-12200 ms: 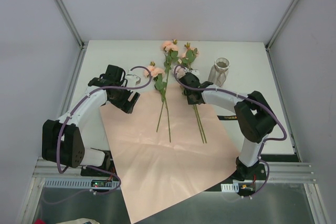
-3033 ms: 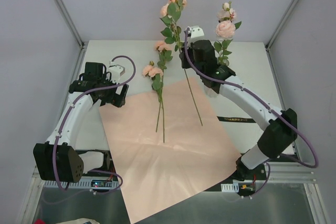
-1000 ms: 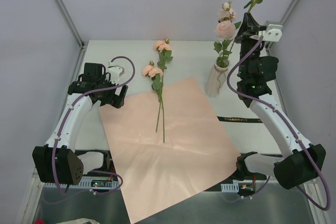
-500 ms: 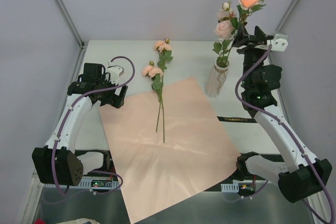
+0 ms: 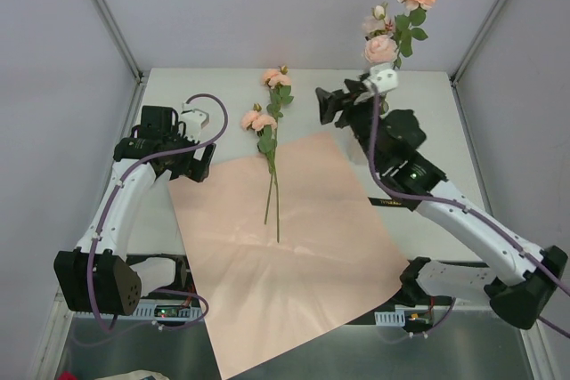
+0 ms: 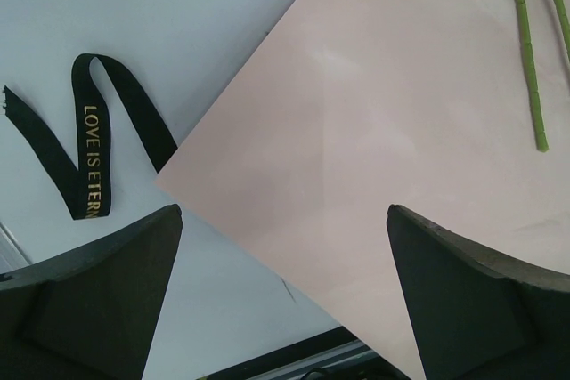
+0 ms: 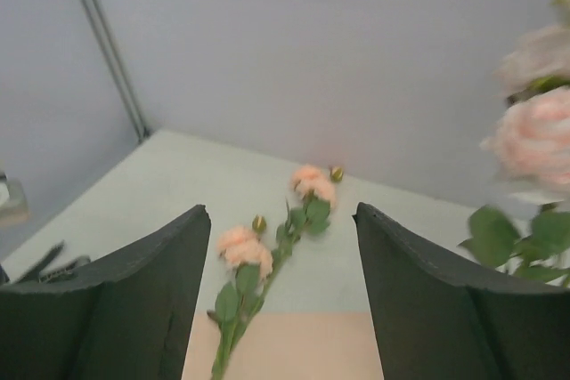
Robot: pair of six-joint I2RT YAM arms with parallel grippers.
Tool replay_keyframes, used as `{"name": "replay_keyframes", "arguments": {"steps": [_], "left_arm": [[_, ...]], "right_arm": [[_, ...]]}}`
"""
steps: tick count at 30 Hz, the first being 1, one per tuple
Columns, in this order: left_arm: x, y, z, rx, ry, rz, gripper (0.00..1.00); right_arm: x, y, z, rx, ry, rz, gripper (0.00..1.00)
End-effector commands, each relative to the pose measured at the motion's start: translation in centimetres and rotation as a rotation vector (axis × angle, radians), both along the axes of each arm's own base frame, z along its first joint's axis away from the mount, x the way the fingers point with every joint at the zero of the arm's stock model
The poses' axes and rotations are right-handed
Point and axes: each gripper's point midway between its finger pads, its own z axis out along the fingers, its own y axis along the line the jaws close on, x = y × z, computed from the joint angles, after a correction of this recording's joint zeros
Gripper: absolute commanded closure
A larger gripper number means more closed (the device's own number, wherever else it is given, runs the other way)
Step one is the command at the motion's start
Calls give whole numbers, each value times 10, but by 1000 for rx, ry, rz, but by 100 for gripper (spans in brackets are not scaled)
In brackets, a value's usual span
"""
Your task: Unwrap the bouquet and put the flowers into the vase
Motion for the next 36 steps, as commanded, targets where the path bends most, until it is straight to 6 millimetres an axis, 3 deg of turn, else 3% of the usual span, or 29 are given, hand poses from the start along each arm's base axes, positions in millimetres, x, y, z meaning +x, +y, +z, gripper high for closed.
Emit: {"name": "replay_keyframes", "arguments": {"steps": [1, 3, 4, 6, 7, 9, 10, 16, 20, 28, 36], "left_arm": [[2, 10, 14, 24, -34, 44, 1], [2, 12, 13, 33, -34, 53, 1], [2, 13, 13, 38, -33, 57, 1], [1, 15, 12, 43, -32, 65, 1], [1, 15, 12, 43, -35, 69, 1], [-1, 15, 12, 47, -39, 63, 1], [-1, 15, 12, 46, -41, 61, 1], [-4, 18, 9, 66, -42, 51, 1], [-5, 18, 3, 70, -34, 47, 1], [-6, 17, 1, 63, -35, 42, 1], [-6, 18, -1, 70, -37, 40, 1]], "right_arm": [[12, 43, -91, -227, 245, 34, 30], [14, 59, -111, -273, 294, 55, 32], [19, 71, -140, -331, 358, 71, 33], [24, 80, -165, -367, 428, 77, 39], [27, 91, -189, -403, 470, 98, 40], [31, 103, -205, -428, 513, 123, 44], [32, 109, -237, -488, 581, 140, 44], [31, 137, -300, -562, 744, 220, 48], [27, 145, -323, -567, 799, 250, 48], [20, 143, -369, -610, 896, 252, 50], [16, 145, -391, -615, 942, 256, 53]]}}
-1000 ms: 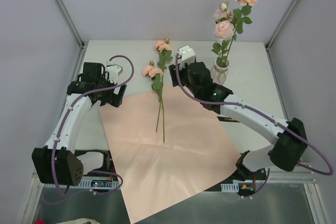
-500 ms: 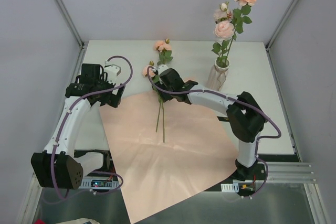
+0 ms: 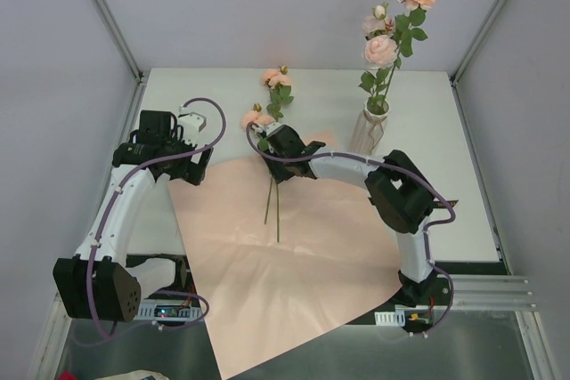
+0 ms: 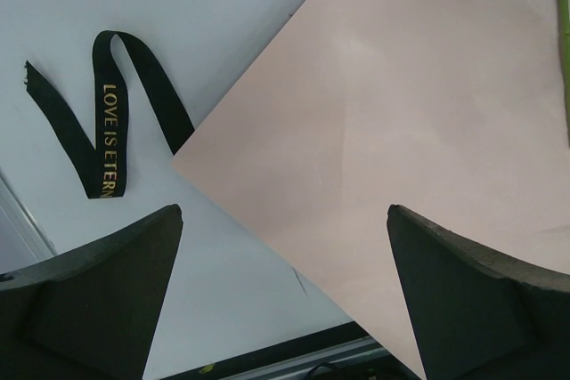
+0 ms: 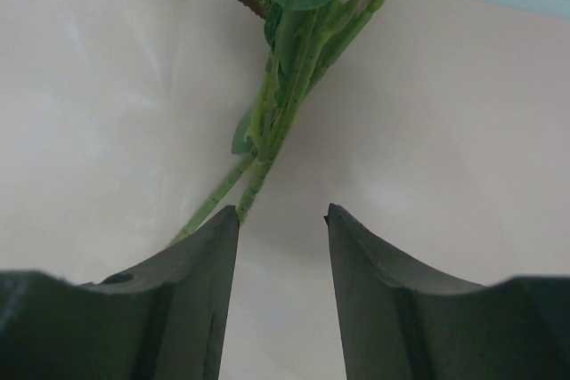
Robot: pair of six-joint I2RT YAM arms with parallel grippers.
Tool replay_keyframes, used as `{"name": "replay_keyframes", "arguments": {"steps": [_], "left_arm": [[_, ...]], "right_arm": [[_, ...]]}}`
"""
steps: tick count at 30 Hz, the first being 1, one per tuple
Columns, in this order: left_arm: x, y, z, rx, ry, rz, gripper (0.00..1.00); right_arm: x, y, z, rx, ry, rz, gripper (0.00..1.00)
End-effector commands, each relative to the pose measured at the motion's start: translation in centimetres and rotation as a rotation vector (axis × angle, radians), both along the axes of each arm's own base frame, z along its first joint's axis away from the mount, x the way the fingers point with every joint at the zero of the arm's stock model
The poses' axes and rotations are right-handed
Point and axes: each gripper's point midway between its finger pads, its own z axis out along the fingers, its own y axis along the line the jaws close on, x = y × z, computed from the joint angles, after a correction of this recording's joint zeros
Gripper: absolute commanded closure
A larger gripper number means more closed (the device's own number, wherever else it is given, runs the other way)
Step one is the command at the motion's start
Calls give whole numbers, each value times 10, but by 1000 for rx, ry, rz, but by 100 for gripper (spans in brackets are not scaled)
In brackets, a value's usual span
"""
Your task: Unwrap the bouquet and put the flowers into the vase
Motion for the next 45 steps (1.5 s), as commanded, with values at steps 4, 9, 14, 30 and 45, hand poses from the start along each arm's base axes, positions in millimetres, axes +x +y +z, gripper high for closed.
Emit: {"name": "replay_keyframes", "arguments": {"steps": [4, 9, 14, 30, 45], "left_arm": [[1, 3, 3, 8, -23, 0, 1], [1, 3, 3, 7, -22, 1, 1], [0, 3, 4, 9, -25, 2, 1], [-1, 5, 8, 16, -43, 8, 1], [-2, 5, 12, 12, -56, 11, 1]], "right_arm": [[5, 16, 1, 42, 13, -8, 53], [6, 19, -7, 30, 18, -11, 55], [8, 16, -12, 12, 14, -26, 64], [28, 12, 109, 171, -225, -88, 99], [15, -54, 334, 468, -820, -81, 99]]}}
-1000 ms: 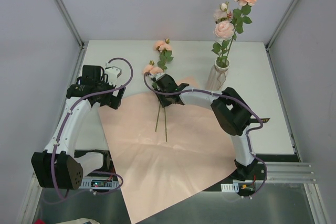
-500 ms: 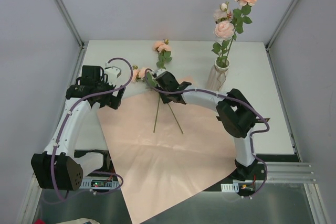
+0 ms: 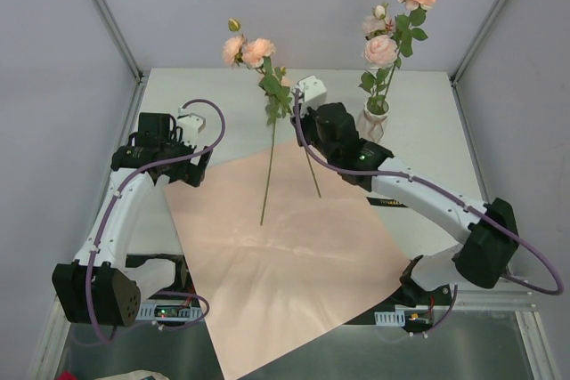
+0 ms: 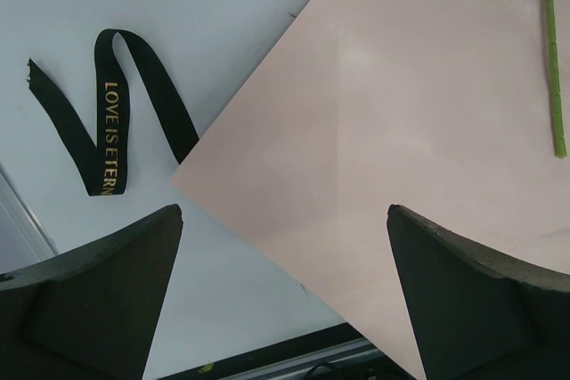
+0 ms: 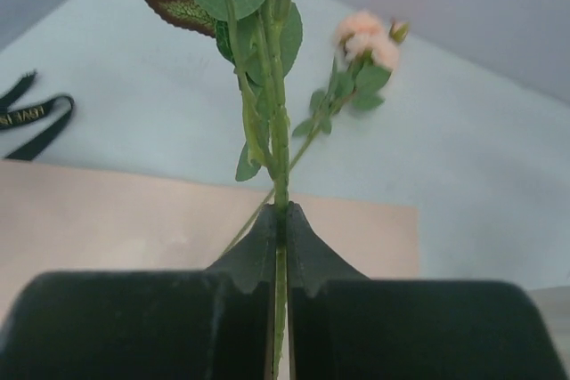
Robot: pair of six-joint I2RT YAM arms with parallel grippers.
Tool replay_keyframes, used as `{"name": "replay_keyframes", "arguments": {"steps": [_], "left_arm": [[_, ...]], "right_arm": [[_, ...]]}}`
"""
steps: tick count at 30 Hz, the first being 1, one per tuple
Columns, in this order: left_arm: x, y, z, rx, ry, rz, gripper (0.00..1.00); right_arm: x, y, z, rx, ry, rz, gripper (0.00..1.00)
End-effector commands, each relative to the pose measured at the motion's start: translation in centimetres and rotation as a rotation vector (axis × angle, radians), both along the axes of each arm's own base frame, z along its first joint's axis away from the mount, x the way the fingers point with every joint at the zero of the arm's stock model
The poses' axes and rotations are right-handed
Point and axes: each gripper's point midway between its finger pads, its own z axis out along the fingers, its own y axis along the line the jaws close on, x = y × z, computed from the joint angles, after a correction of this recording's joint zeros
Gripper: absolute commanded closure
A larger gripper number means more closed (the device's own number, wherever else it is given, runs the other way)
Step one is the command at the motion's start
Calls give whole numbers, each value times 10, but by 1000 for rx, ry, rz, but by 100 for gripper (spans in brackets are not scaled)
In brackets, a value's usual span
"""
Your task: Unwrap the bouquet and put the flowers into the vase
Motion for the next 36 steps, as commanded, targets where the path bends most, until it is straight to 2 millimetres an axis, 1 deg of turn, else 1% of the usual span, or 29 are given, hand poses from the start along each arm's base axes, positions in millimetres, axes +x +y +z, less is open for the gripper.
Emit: {"name": "replay_keyframes", "arguments": {"steps": [1, 2, 3, 4, 6, 7, 8, 9, 10, 11, 12, 13, 17, 18, 20, 21, 23, 24, 27, 28, 30, 31, 36], "left_arm": [[3, 5, 11, 15, -46, 13, 1], [3, 5, 12, 14, -51, 8, 1], [3, 5, 11, 14, -48, 11, 1], [3, 5, 11, 15, -48, 8, 1], [3, 5, 11, 16, -48, 8, 1], [3, 5, 12, 14, -49, 8, 1], [3, 5, 12, 14, -50, 6, 1], [4, 4, 12, 12, -48, 7, 1], [4, 4, 12, 11, -46, 8, 1], [4, 4, 12, 8, -46, 6, 1], [4, 4, 11, 9, -45, 5, 1], [4, 4, 11, 10, -43, 7, 1], [5, 5, 10, 18, -42, 0, 1], [5, 5, 10, 21, -41, 0, 1], [6, 5, 11, 24, -41, -2, 1], [7, 6, 11, 27, -42, -1, 1], [8, 6, 11, 28, -41, -4, 1], [8, 6, 12, 27, -45, -3, 1], [9, 6, 11, 28, -41, -4, 1], [9, 6, 11, 29, -41, -7, 1], [10, 6, 11, 29, -41, -7, 1], [10, 6, 11, 30, -40, -10, 1], [11, 5, 14, 26, -46, -10, 1]], "right_arm": [[11, -28, 137, 161, -391, -47, 99], [8, -40, 165, 196, -464, -56, 99], [7, -47, 192, 230, -554, -54, 99], [13, -64, 215, 252, -613, -89, 99], [15, -84, 248, 271, -702, -120, 99], [24, -104, 261, 267, -738, -168, 99], [24, -115, 280, 287, -787, -192, 99], [25, -123, 289, 285, -818, -205, 99], [31, -139, 296, 266, -849, -242, 99], [32, -147, 307, 267, -878, -259, 99], [33, -155, 312, 265, -898, -278, 99], [36, -166, 316, 254, -915, -306, 99], [38, -190, 320, 252, -961, -365, 99], [41, -195, 313, 240, -955, -381, 99], [40, -201, 311, 246, -964, -396, 99], [44, -203, 301, 230, -951, -405, 99], [44, -210, 297, 231, -960, -431, 99], [47, -213, 287, 221, -950, -445, 99], [47, -224, 282, 238, -956, -480, 99], [50, -227, 274, 235, -944, -486, 99], [53, -231, 269, 256, -933, -498, 99], [57, -232, 263, 256, -919, -503, 99], [66, -237, 246, 266, -896, -536, 99]]}}
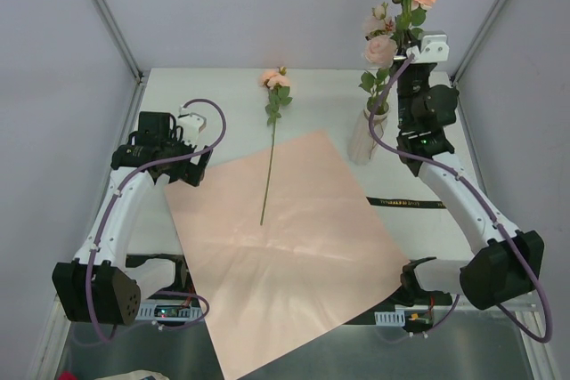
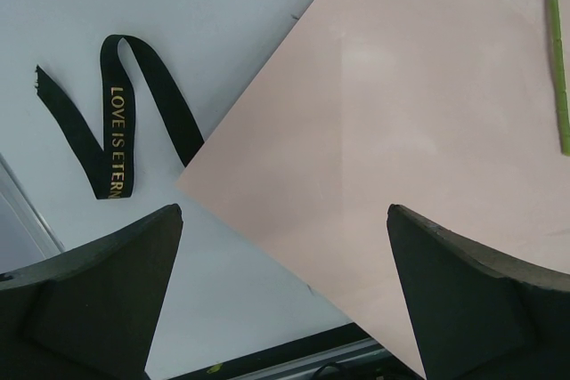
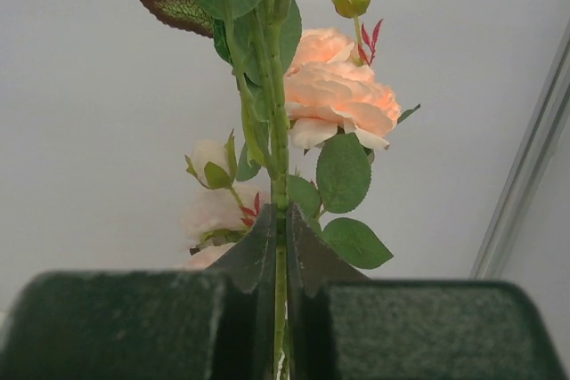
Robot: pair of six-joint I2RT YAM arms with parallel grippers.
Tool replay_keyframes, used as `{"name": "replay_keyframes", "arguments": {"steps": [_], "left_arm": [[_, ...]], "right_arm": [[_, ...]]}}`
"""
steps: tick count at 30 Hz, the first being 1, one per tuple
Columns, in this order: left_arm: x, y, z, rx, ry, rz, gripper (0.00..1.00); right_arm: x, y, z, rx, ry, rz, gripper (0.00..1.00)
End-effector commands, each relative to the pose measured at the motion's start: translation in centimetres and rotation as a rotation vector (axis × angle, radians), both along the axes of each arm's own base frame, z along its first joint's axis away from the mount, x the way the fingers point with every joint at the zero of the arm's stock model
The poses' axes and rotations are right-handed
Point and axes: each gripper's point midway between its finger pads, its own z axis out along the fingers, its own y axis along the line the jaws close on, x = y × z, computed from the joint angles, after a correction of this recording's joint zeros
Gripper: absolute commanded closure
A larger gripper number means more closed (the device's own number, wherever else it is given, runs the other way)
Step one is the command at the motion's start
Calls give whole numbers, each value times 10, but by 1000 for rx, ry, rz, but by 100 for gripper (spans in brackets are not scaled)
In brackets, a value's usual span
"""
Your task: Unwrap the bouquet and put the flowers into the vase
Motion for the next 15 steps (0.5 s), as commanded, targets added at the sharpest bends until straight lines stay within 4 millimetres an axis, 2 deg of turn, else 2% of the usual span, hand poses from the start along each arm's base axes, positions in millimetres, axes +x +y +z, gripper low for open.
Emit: {"name": "replay_keyframes", "arguments": {"steps": [1, 10, 13, 14, 15], "left_arm": [[9, 4, 14, 12, -42, 10, 1], [10, 5, 19, 15, -60, 7, 1], [10, 5, 21, 14, -66, 6, 1], [10, 4, 21, 13, -67, 7, 1], [10, 4, 21, 13, -66, 5, 1]], "right_arm": [[-14, -15, 26, 106, -121, -24, 99], [-5, -14, -11, 168, -59, -8, 99], [-11, -17, -22, 177, -21, -4, 77], [-14, -15, -23, 195, -16, 9, 62], [-21, -18, -24, 205, -16, 12, 57]]}}
